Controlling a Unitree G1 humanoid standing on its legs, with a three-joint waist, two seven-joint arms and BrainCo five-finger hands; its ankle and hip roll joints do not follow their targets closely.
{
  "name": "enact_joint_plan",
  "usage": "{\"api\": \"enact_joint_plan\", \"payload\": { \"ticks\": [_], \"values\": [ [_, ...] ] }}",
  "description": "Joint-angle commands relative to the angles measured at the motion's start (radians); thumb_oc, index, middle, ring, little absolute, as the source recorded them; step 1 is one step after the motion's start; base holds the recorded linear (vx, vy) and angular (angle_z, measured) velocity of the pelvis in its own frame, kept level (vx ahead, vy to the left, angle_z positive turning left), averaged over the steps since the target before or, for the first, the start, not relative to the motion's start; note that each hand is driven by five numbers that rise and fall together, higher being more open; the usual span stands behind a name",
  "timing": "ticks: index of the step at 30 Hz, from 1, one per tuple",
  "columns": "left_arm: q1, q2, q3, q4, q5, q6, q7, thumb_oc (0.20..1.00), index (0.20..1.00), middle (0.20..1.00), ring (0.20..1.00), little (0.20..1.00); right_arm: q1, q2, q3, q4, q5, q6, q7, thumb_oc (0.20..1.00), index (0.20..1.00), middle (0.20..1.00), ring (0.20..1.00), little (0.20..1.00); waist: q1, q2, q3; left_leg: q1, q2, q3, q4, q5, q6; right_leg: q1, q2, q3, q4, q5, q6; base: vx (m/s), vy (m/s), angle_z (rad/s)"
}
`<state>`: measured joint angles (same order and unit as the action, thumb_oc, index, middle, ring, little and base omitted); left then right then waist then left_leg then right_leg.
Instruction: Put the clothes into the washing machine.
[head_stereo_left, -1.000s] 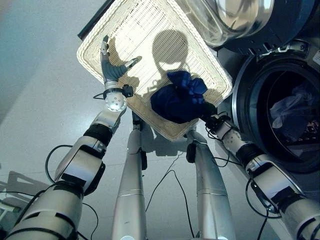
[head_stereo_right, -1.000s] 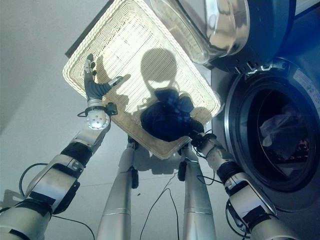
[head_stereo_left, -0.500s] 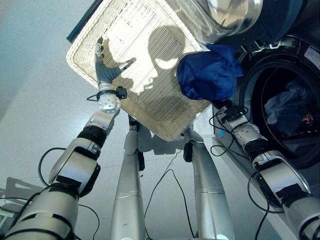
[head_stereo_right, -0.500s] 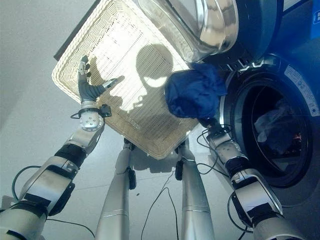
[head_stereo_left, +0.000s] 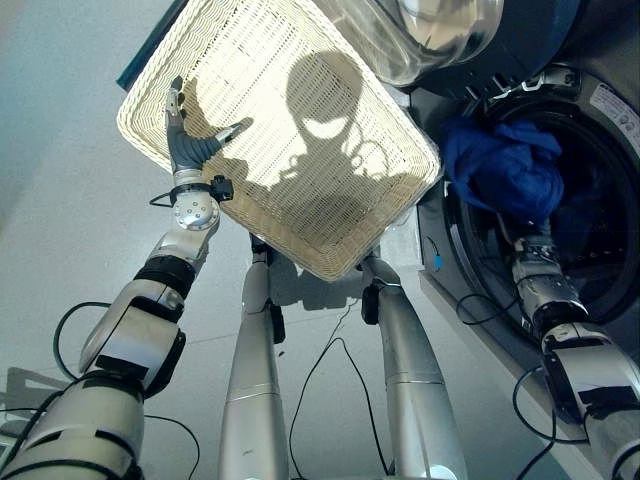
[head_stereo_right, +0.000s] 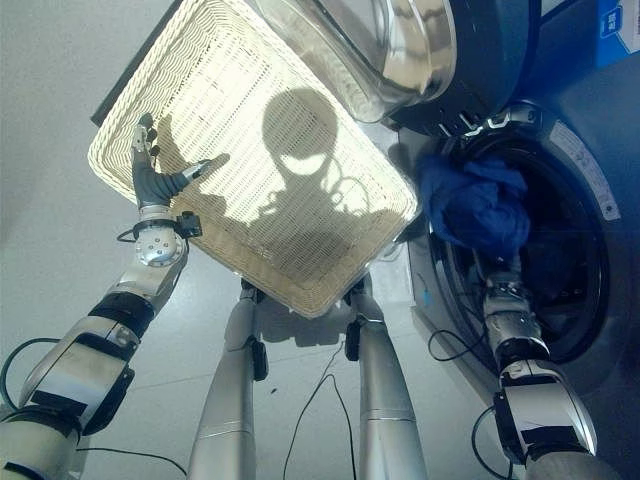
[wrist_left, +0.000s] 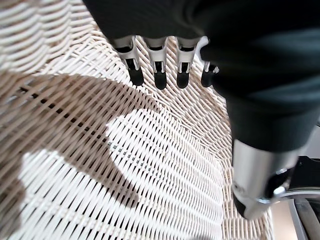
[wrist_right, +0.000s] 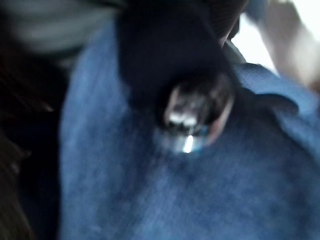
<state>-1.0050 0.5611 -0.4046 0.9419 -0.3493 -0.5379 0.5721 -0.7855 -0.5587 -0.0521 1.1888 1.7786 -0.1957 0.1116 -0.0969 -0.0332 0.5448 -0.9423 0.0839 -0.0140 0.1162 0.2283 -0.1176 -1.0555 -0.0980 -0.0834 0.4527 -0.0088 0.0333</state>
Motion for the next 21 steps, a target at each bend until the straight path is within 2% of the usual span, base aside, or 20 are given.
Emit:
{"api": "enact_joint_plan", "payload": {
  "ticks": [1,2,3,4,5,7,8,9,10,13,15,16,17,18,19,20,21],
  "values": [
    [-0.030,-0.031,0.037,0.009,-0.007,-0.047,0.038,1.000,1.000,1.000,1.000,1.000,0.007,-0.049,-0.002,-0.023,-0.052,-0.105,-0.193,0.200,0.200,0.200,0.200,0.200,0.012,-0.006,-0.025,-0.034,-0.045,0.045,0.114,-0.114,-0.004,0.049,0.019,-0.017,-0.215,0.192,0.118,-0.01,-0.003,-0.05],
    [-0.030,-0.033,0.028,0.004,-0.006,-0.044,0.047,1.000,1.000,1.000,1.000,1.000,-0.009,-0.065,-0.006,-0.025,-0.074,-0.139,-0.270,0.200,0.200,0.200,0.200,0.200,0.013,-0.005,-0.025,-0.033,-0.046,0.044,0.114,-0.114,-0.004,0.050,0.018,-0.018,-0.215,0.194,0.118,0.00,-0.014,-0.04],
    [-0.017,-0.033,0.017,-0.015,-0.003,-0.038,0.061,1.000,1.000,1.000,1.000,1.000,-0.038,-0.103,-0.009,-0.034,-0.097,-0.215,-0.410,0.200,0.200,0.200,0.200,0.200,0.017,-0.003,-0.025,-0.032,-0.047,0.042,0.120,-0.117,-0.005,0.055,0.016,-0.020,-0.216,0.192,0.118,0.01,-0.026,-0.06],
    [-0.001,-0.029,0.005,-0.031,-0.003,-0.033,0.072,1.000,1.000,1.000,1.000,1.000,-0.050,-0.131,-0.007,-0.039,-0.103,-0.262,-0.506,0.200,0.200,0.200,0.200,0.200,0.020,-0.004,-0.025,-0.019,-0.044,0.038,0.123,-0.130,-0.006,0.071,0.016,-0.022,-0.214,0.182,0.120,0.00,-0.044,-0.07],
    [0.006,-0.026,-0.005,-0.046,0.002,-0.028,0.085,1.000,1.000,1.000,1.000,1.000,-0.059,-0.150,-0.011,-0.039,-0.125,-0.305,-0.574,0.200,0.200,0.200,0.200,0.200,0.020,-0.006,-0.025,-0.019,-0.044,0.036,0.121,-0.129,-0.005,0.073,0.017,-0.024,-0.217,0.184,0.120,0.00,-0.059,-0.07],
    [0.021,-0.021,-0.018,-0.082,0.013,-0.016,0.110,1.000,1.000,1.000,1.000,1.000,-0.083,-0.195,-0.003,-0.057,-0.171,-0.368,-0.709,0.200,0.200,0.200,0.200,0.200,0.024,-0.011,-0.025,-0.026,-0.045,0.032,0.116,-0.122,-0.002,0.070,0.016,-0.029,-0.226,0.195,0.120,-0.02,-0.075,-0.03],
    [0.033,-0.013,-0.026,-0.097,0.013,-0.010,0.115,1.000,1.000,1.000,1.000,1.000,-0.115,-0.242,0.016,-0.073,-0.229,-0.405,-0.823,0.200,0.200,0.200,0.200,0.200,0.028,-0.017,-0.025,-0.013,-0.044,0.027,0.114,-0.133,-0.001,0.086,0.018,-0.033,-0.229,0.189,0.122,-0.03,-0.063,0.02],
    [0.029,-0.008,-0.026,-0.100,0.013,-0.009,0.115,1.000,1.000,1.000,1.000,1.000,-0.129,-0.254,0.018,-0.078,-0.244,-0.411,-0.847,0.200,0.200,0.200,0.200,0.200,0.027,-0.020,-0.025,-0.023,-0.045,0.027,0.110,-0.123,0.000,0.076,0.017,-0.034,-0.234,0.199,0.121,-0.02,-0.062,-0.01],
    [0.039,0.014,-0.027,-0.111,-0.001,-0.008,0.102,1.000,1.000,1.000,1.000,1.000,-0.171,-0.316,0.054,-0.101,-0.338,-0.422,-0.992,0.200,0.200,0.200,0.200,0.200,0.028,-0.027,-0.025,-0.010,-0.043,0.019,0.105,-0.132,-0.001,0.091,0.020,-0.035,-0.240,0.193,0.123,-0.03,-0.032,-0.01],
    [0.028,0.034,-0.030,-0.104,-0.015,-0.009,0.088,1.000,1.000,1.000,1.000,1.000,-0.207,-0.373,0.071,-0.098,-0.390,-0.415,-1.050,0.200,0.200,0.200,0.200,0.200,0.024,-0.035,-0.025,-0.013,-0.044,0.017,0.096,-0.120,0.000,0.090,0.020,-0.037,-0.250,0.203,0.121,-0.01,-0.010,-0.01],
    [0.025,0.056,-0.025,-0.086,-0.040,-0.010,0.060,1.000,1.000,1.000,1.000,1.000,-0.216,-0.431,0.084,-0.063,-0.404,-0.390,-1.015,0.200,0.200,0.200,0.200,0.200,0.021,-0.046,-0.025,0.007,-0.035,0.015,0.096,-0.131,0.000,0.111,0.025,-0.039,-0.245,0.190,0.121,0.00,0.000,0.00],
    [0.011,0.066,-0.024,-0.075,-0.052,-0.011,0.044,1.000,1.000,1.000,1.000,1.000,-0.226,-0.451,0.093,-0.039,-0.394,-0.374,-0.970,0.467,0.467,0.467,0.467,0.467,0.020,-0.051,-0.025,-0.003,-0.037,0.014,0.095,-0.120,0.002,0.103,0.023,-0.040,-0.249,0.199,0.118,0.00,0.000,0.00],
    [0.013,0.067,-0.023,-0.071,-0.056,-0.010,0.039,1.000,1.000,1.000,1.000,1.000,-0.225,-0.454,0.099,-0.034,-0.395,-0.366,-0.953,0.586,0.586,0.586,0.586,0.586,0.020,-0.052,-0.025,0.006,-0.036,0.012,0.097,-0.129,0.002,0.111,0.025,-0.040,-0.246,0.191,0.119,0.00,0.000,0.00],
    [0.007,0.074,-0.019,-0.066,-0.061,-0.009,0.026,1.000,1.000,1.000,1.000,1.000,-0.227,-0.459,0.106,-0.031,-0.407,-0.346,-0.945,0.878,0.878,0.878,0.878,0.878,0.021,-0.054,-0.025,0.007,-0.036,0.010,0.098,-0.131,0.003,0.112,0.026,-0.039,-0.246,0.190,0.119,0.00,0.000,0.00],
    [-0.002,0.080,-0.015,-0.061,-0.064,-0.006,0.014,1.000,1.000,1.000,1.000,1.000,-0.230,-0.459,0.110,-0.025,-0.415,-0.328,-0.933,1.000,1.000,1.000,1.000,1.000,0.020,-0.057,-0.025,-0.002,-0.036,0.011,0.097,-0.121,0.004,0.105,0.023,-0.040,-0.247,0.196,0.118,0.00,0.000,0.00],
    [0.000,0.080,-0.015,-0.058,-0.065,-0.005,0.009,1.000,1.000,1.000,1.000,1.000,-0.225,-0.457,0.112,-0.020,-0.411,-0.314,-0.922,1.000,1.000,1.000,1.000,1.000,0.021,-0.056,-0.025,0.007,-0.035,0.009,0.099,-0.131,0.003,0.114,0.025,-0.040,-0.244,0.188,0.119,0.00,0.000,0.00],
    [-0.011,0.083,-0.014,-0.054,-0.065,-0.003,0.002,1.000,1.000,1.000,1.000,1.000,-0.224,-0.455,0.111,-0.006,-0.409,-0.295,-0.908,1.000,1.000,1.000,1.000,1.000,0.020,-0.057,-0.025,-0.005,-0.039,0.009,0.097,-0.118,0.005,0.102,0.023,-0.041,-0.246,0.198,0.117,0.00,0.000,0.00]
  ]
}}
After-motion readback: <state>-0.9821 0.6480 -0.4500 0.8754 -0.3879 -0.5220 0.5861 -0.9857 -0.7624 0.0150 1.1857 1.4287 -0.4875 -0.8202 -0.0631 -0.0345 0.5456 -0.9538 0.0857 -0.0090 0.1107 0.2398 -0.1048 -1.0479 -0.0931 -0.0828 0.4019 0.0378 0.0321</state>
